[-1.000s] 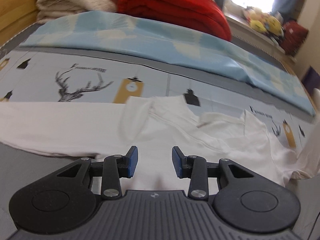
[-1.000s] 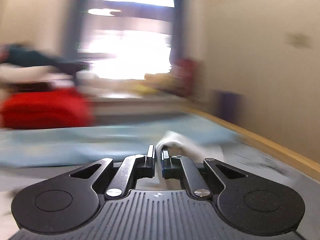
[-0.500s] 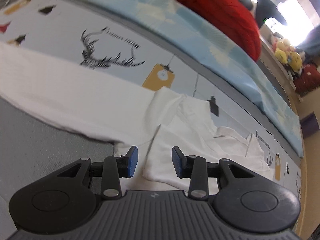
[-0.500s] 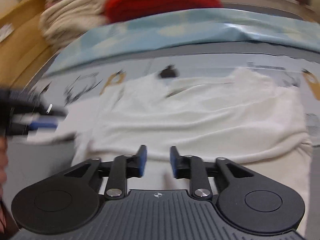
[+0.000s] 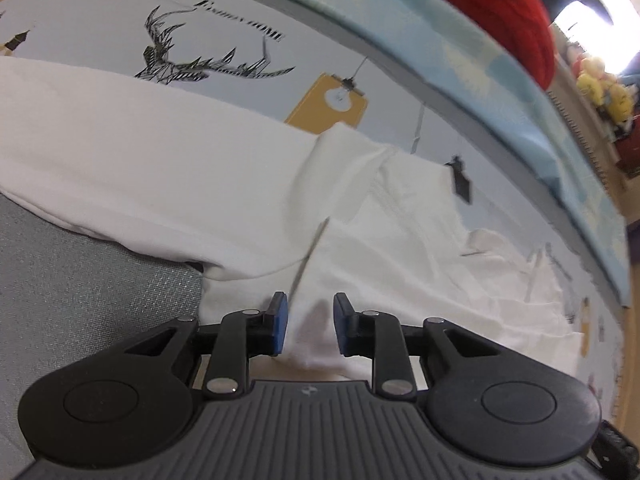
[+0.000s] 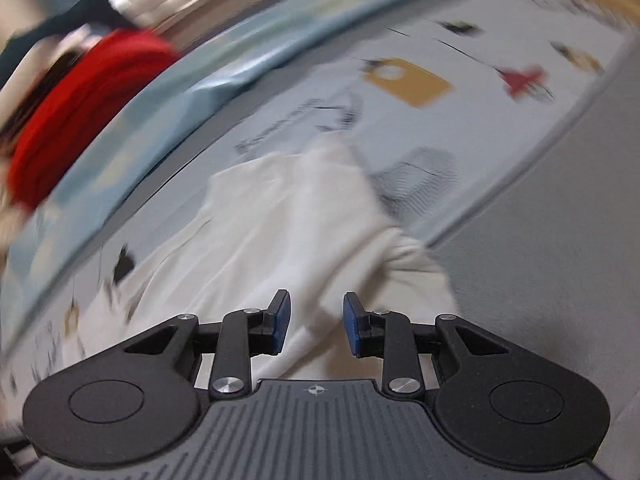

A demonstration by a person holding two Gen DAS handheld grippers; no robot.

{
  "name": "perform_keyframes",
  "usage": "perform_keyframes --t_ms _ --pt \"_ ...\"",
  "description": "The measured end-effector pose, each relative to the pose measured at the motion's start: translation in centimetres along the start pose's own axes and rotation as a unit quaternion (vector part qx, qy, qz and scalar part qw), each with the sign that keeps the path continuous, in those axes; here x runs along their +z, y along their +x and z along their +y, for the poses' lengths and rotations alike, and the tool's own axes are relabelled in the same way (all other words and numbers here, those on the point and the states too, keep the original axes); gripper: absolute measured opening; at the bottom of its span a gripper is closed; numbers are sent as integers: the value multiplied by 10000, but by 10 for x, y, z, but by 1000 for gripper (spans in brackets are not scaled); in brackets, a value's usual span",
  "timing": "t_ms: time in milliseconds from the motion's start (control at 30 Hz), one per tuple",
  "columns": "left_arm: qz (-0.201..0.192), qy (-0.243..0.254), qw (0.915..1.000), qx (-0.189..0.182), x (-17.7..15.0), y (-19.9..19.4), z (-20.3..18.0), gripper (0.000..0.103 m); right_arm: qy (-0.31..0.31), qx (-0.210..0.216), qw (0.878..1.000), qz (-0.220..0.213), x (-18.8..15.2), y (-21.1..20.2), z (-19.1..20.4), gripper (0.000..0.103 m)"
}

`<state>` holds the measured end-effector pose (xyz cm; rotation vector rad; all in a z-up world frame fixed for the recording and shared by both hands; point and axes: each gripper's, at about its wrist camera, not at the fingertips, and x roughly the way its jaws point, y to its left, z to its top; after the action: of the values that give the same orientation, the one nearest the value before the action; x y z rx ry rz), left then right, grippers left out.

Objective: Fold small clothes

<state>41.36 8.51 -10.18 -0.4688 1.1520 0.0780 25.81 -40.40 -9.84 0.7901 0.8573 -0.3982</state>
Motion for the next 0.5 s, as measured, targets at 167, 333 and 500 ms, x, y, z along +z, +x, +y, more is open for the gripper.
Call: perform_keyframes --t_ms 167,333,500 --pt "90 252 9992 310 -3 18 -11 32 984 285 9947 0 13 12 -27 30" --pt "22 389 9981 469 -2 25 -14 32 1508 468 9874 136 24 24 -35 31" --pt "-296 720 9953 574 -1 15 -26 3 1890 332 9814 66 28 24 -43 0"
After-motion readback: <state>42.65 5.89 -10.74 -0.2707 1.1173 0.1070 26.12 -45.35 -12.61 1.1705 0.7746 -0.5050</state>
